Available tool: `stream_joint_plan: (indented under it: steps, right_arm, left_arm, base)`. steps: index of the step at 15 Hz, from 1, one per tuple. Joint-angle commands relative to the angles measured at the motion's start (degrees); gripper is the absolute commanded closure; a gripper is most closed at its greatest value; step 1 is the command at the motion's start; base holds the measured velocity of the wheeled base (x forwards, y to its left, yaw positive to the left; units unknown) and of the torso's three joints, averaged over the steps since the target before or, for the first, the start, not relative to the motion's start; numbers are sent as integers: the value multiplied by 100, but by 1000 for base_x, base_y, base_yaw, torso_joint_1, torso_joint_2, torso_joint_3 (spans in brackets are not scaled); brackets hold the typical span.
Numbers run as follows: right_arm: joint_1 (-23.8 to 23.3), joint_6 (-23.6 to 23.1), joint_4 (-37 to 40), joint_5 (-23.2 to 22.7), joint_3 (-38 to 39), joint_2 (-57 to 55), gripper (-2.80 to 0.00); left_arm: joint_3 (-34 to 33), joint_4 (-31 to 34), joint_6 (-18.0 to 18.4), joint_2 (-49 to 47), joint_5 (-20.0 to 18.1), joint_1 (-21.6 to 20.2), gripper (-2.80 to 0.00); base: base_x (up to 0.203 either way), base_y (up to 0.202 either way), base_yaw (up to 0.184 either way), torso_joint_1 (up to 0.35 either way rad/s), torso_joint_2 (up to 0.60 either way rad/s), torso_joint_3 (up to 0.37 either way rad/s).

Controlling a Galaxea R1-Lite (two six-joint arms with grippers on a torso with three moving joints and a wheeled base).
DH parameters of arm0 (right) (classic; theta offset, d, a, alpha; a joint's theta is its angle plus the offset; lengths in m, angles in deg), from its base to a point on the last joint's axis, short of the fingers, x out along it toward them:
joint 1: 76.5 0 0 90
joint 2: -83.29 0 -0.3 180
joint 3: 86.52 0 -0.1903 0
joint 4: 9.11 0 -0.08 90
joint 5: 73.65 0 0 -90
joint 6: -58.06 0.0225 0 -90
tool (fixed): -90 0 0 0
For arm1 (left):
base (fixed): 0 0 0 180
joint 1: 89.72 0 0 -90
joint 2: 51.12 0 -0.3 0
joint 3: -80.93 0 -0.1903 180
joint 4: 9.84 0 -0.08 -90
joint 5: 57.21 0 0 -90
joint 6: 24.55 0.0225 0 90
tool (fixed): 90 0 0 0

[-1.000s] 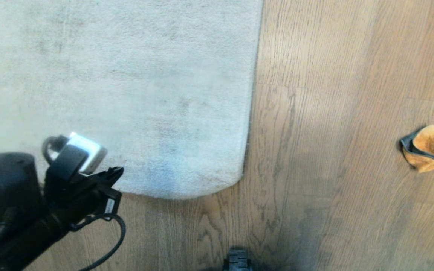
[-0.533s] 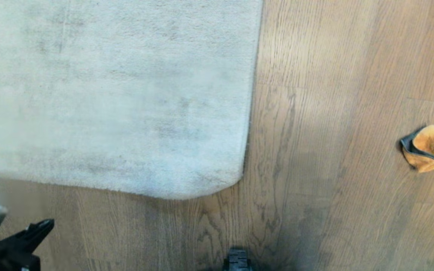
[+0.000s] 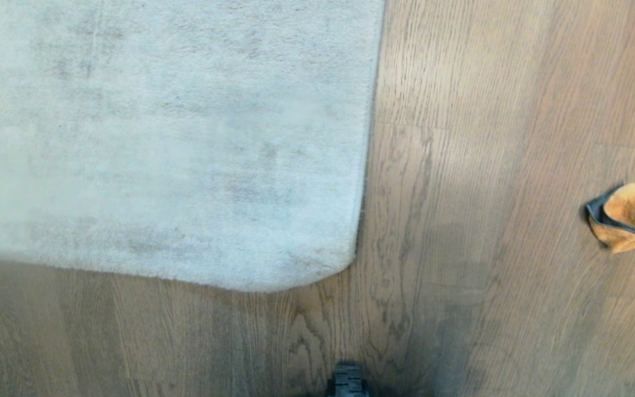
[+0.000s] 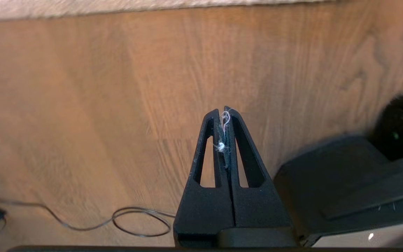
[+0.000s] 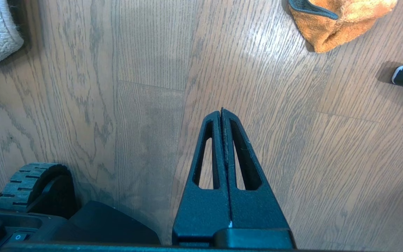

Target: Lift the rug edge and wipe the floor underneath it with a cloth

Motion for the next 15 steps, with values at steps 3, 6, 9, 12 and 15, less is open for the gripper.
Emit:
stream_joint_plan:
  steps: [3, 6, 9, 12, 15]
  right_arm:
    - [6, -6, -3, -2, 0, -9, 0]
    - [1, -6, -5, -2, 0, -7, 0]
    - [7, -6, -5, -2, 0, -9, 0]
    - [-1, -6, -4, -2, 0, -9, 0]
    - [7, -6, -5, -2, 0, 0, 0]
  left_arm:
    - [-21, 282, -218, 662, 114, -52, 0]
    - [-24, 346, -497, 962, 160, 543, 0]
    - [-22, 362, -858, 1661, 256, 338, 0]
    - [-21, 368, -1002, 2219, 292, 320, 0]
    - [-21, 376, -994, 2219, 292, 328, 0]
  base:
    - [0, 0, 0, 0, 0, 0]
    - [0, 0, 0, 0, 0, 0]
    - [0, 0, 0, 0, 0, 0]
    - [0, 0, 0, 0, 0, 0]
    - [0, 0, 0, 0, 0, 0]
